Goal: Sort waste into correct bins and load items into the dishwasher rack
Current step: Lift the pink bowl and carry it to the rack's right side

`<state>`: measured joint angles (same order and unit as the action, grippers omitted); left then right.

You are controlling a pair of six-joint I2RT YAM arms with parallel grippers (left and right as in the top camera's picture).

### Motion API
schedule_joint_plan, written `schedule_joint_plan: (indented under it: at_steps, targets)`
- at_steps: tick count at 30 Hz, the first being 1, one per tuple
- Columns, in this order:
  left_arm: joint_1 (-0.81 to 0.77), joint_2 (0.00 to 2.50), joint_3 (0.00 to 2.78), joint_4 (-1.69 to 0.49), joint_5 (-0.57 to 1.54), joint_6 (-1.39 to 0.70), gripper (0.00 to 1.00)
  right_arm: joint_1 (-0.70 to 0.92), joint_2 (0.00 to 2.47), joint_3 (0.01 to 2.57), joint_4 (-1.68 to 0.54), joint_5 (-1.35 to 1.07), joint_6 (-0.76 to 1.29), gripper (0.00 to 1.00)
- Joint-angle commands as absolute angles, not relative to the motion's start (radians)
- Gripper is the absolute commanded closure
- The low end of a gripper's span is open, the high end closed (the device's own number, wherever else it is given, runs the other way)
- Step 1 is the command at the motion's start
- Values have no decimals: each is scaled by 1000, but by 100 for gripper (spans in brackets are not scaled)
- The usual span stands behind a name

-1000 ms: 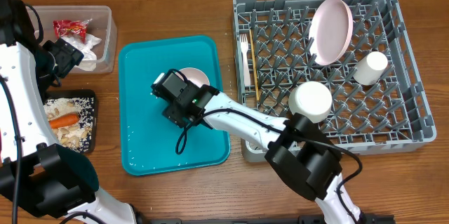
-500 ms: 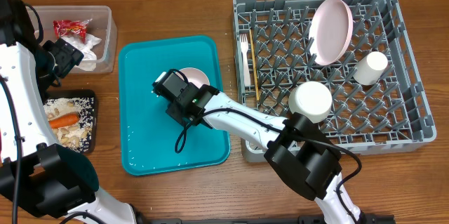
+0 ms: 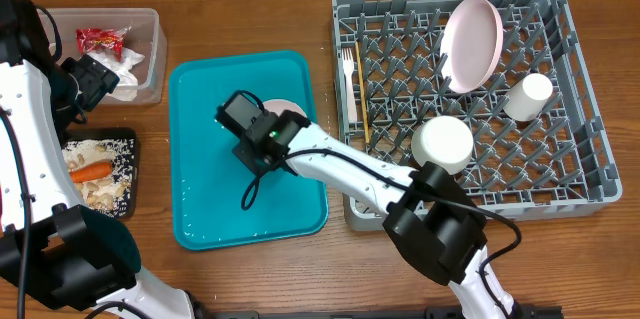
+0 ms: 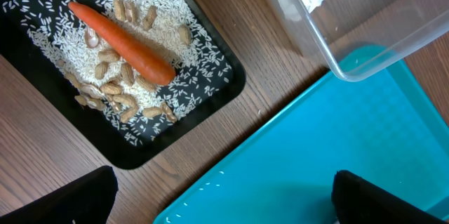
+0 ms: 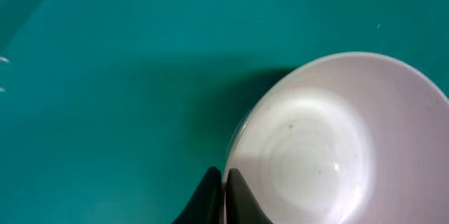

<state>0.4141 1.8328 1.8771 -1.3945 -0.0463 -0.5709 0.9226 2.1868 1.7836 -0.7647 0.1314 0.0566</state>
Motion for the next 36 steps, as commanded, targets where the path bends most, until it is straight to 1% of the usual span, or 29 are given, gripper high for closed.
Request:
schedule_joint_plan:
  at_steps: [1,4,8,11,14,18,21,25,29,36]
  targets:
    - [412,1819,1882,-1394,-59,-583,0,915,2109,1902,-820,127,138,96]
    - [412,1819,1882,-1394,-59,-583,0,898,2048,1966,-885,127,220,96]
    - [412,1819,1882,-1394,-59,-583,0,844,1922,1982,-945,127,350,96]
    - [412,1819,1882,-1394,-59,-583,0,764,1818,1982,-1007,126,456,96]
    - [412,1819,1882,-1394,-59,-583,0,659,1732,1982,-1069,89,495,96]
    - [412,1819,1882,-1394,-59,-583,0,504,1675,1982,-1106,-99,490,96]
    - [412,1819,1882,-1394,-59,-583,0,364,1673,1978,-1103,-351,425,96]
    - [412,1819,1882,-1394,-59,-583,0,229,1674,1930,-1043,-611,392,96]
    - [412,1819,1882,-1394,-59,-583,0,99,1674,1877,-1018,-765,392,96]
    - [412,1819,1882,-1394,-59,-583,0,-106,1674,1747,-1046,-1008,382,96]
